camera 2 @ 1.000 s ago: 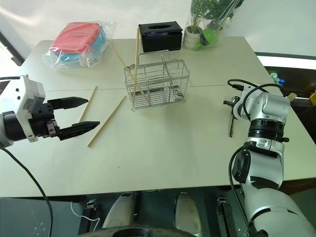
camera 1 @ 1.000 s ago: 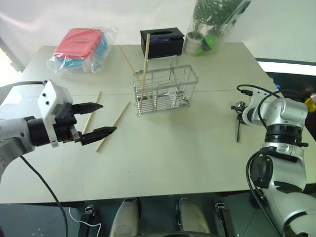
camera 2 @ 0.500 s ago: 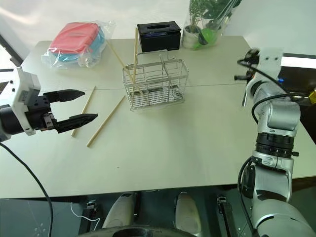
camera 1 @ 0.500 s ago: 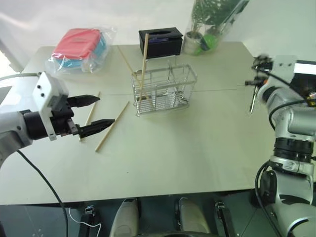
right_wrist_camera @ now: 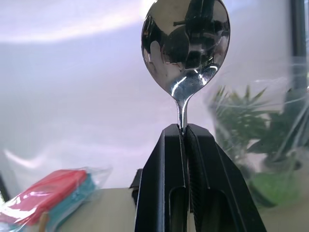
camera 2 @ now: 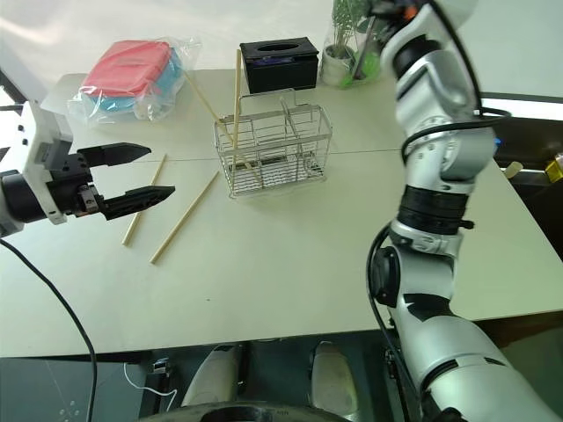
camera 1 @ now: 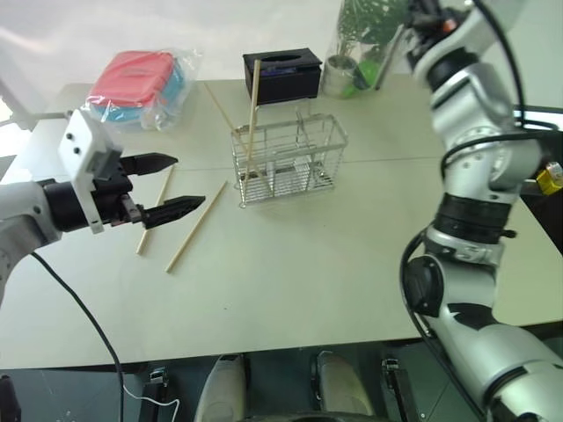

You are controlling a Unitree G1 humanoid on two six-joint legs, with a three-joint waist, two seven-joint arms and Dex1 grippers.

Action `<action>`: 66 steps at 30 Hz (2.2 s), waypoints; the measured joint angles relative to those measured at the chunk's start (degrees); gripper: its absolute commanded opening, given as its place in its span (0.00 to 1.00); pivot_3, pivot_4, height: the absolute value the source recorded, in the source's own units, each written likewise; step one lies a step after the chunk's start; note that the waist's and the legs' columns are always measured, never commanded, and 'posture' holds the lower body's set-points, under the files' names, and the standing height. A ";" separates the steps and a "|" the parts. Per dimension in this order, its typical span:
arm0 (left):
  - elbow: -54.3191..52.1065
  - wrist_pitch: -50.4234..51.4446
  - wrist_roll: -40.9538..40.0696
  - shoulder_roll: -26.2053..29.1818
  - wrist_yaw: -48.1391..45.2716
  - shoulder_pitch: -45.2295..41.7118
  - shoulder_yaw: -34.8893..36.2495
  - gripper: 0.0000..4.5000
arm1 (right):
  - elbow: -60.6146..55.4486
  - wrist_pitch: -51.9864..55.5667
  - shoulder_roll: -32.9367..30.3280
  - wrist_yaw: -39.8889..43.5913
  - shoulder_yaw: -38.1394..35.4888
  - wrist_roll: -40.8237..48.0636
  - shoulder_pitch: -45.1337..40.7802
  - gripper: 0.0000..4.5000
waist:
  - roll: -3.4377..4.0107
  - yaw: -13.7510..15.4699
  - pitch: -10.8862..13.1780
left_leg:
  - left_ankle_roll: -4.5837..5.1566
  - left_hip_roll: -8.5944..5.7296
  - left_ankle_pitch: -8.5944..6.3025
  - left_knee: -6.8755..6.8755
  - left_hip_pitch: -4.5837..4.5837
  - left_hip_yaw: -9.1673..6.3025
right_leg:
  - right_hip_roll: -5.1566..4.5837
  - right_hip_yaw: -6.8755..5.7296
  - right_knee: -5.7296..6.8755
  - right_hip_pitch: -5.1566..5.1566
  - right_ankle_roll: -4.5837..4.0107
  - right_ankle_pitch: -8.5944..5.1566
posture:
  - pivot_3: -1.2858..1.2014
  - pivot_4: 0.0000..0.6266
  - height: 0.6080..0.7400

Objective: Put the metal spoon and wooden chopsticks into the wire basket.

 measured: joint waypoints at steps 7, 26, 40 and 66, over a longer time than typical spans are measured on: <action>-1.37 0.12 -0.37 -0.03 1.07 1.39 0.88 1.00 | 2.51 -2.01 5.70 1.79 4.74 -0.12 6.14 0.01 | 0.03 -0.32 0.02 | 0.00 0.00 0.00 -0.03 -0.03 0.01 | 0.00 0.01 0.13 -0.14 0.02 0.01 | 0.52 0.24 0.77; -2.02 0.53 -1.91 -0.16 3.38 1.11 1.93 1.00 | 9.21 -10.78 7.59 4.19 9.89 -2.91 13.28 0.99 | -0.02 0.19 -0.01 | -0.05 0.01 0.03 0.00 0.02 0.00 | 0.01 0.00 0.14 -0.08 0.00 0.00 | 0.52 0.24 0.77; 2.81 -0.36 0.75 0.05 3.69 -0.78 1.32 1.00 | -10.74 15.72 -17.06 22.86 3.85 18.64 12.06 0.99 | -0.01 1.07 -0.01 | -0.06 0.09 0.03 -0.06 0.04 0.08 | 0.06 0.01 0.13 -0.15 -0.18 -0.10 | 0.52 0.24 0.77; 78.69 -4.85 39.20 -21.09 12.97 -44.81 -30.36 1.00 | -36.69 17.29 -40.92 47.23 0.20 33.66 38.53 0.99 | -0.37 1.61 -0.08 | -0.06 0.06 0.03 0.14 -0.16 0.13 | 0.04 -0.02 0.00 -0.15 0.08 0.03 | 0.52 0.24 0.77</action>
